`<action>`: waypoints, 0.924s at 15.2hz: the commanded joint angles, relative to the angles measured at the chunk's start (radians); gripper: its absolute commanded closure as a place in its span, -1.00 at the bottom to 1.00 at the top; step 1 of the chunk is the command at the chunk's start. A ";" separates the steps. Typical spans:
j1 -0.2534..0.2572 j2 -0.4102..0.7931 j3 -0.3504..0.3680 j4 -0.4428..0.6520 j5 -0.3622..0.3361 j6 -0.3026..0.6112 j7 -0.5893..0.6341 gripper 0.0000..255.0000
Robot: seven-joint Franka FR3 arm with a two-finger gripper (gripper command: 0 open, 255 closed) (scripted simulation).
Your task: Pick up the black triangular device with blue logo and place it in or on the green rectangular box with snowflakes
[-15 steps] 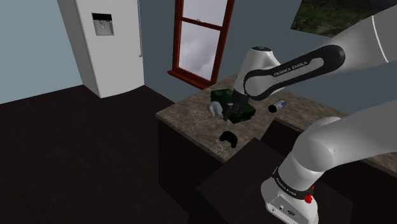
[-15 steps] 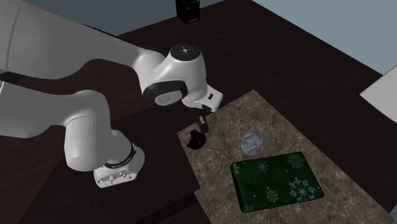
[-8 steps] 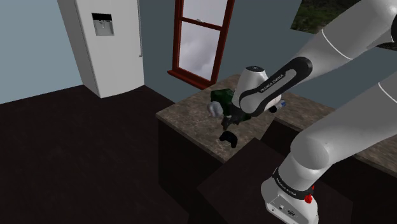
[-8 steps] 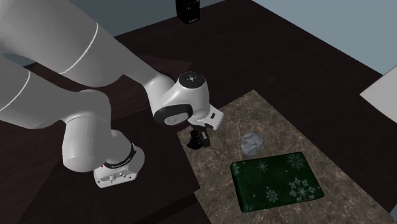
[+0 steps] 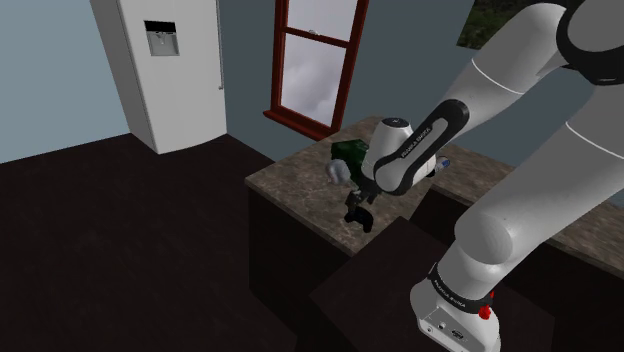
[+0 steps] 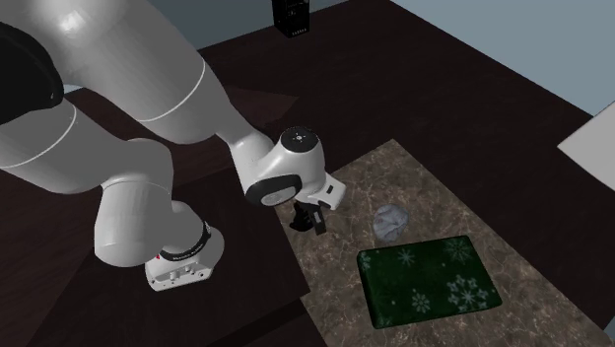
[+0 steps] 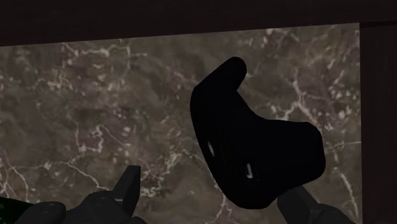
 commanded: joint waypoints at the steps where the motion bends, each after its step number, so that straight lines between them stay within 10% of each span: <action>1: -0.003 0.009 0.000 0.000 -0.005 0.009 0.002 -1.00; 6: -0.003 0.008 0.000 0.000 -0.005 0.008 0.002 -1.00; 7: -0.003 0.008 0.000 0.000 -0.005 0.008 0.002 1.00; 14: -0.003 0.007 0.001 0.000 -0.004 0.007 0.003 1.00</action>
